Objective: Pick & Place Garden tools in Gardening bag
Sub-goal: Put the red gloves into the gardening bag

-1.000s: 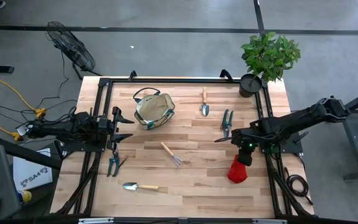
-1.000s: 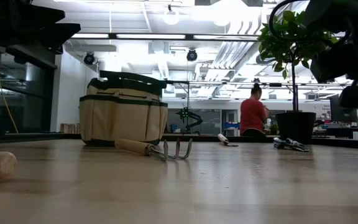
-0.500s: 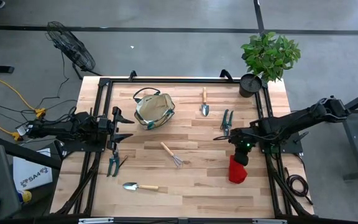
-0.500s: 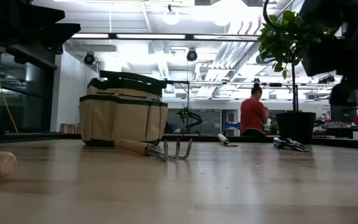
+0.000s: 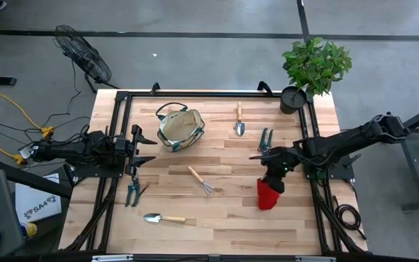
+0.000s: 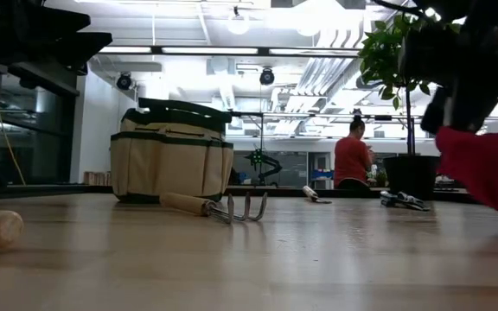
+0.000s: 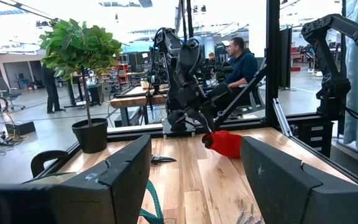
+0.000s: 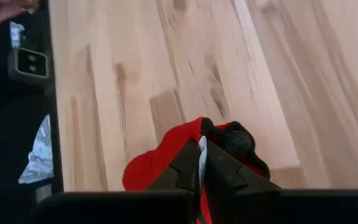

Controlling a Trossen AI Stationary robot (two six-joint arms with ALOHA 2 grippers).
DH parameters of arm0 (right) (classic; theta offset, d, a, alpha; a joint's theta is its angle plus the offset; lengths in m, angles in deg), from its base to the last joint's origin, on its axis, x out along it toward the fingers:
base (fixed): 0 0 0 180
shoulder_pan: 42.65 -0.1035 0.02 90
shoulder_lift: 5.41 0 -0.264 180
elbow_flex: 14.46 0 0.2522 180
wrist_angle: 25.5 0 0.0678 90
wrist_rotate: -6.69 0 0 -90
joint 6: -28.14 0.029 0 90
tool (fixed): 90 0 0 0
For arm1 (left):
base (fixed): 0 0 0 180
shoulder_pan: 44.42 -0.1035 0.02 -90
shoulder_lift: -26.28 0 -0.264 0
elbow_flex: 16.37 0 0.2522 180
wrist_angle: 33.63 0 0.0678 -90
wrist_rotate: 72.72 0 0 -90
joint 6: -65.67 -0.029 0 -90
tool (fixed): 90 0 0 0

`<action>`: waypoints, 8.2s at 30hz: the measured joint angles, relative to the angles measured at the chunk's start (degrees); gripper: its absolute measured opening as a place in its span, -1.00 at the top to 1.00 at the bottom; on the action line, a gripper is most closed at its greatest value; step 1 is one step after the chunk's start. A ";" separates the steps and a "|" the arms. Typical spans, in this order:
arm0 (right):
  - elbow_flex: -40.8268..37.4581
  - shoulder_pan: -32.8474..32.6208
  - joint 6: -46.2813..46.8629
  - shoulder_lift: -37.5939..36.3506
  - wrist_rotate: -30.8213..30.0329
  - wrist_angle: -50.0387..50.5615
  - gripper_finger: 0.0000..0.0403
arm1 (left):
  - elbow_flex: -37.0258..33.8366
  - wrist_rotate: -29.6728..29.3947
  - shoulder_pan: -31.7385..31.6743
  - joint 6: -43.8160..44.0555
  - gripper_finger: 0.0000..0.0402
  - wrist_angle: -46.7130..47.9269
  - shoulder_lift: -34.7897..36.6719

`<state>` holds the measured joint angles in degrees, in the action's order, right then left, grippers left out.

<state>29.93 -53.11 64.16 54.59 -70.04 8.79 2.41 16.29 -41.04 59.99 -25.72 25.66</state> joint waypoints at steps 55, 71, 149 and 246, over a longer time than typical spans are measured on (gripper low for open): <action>0.00 -0.04 -16.91 0.00 -25.57 -30.44 0.98 | 0.02 -0.03 0.02 8.54 -0.20 -2.04 -0.11; -0.02 0.07 -27.20 -0.02 -26.94 -47.03 0.98 | 2.84 -5.52 0.00 9.01 -0.20 -27.97 -29.02; 0.00 3.48 -32.84 0.31 -21.67 -49.74 0.98 | 58.51 -2.39 -0.05 9.57 0.50 -14.28 -96.11; 0.00 3.74 -26.79 0.31 -27.30 -45.75 -0.02 | 58.42 -28.65 -18.06 17.69 0.79 50.24 -79.10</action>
<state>29.93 -49.37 37.38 54.90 -97.34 -36.96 60.83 -12.36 -59.10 77.68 24.52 -53.44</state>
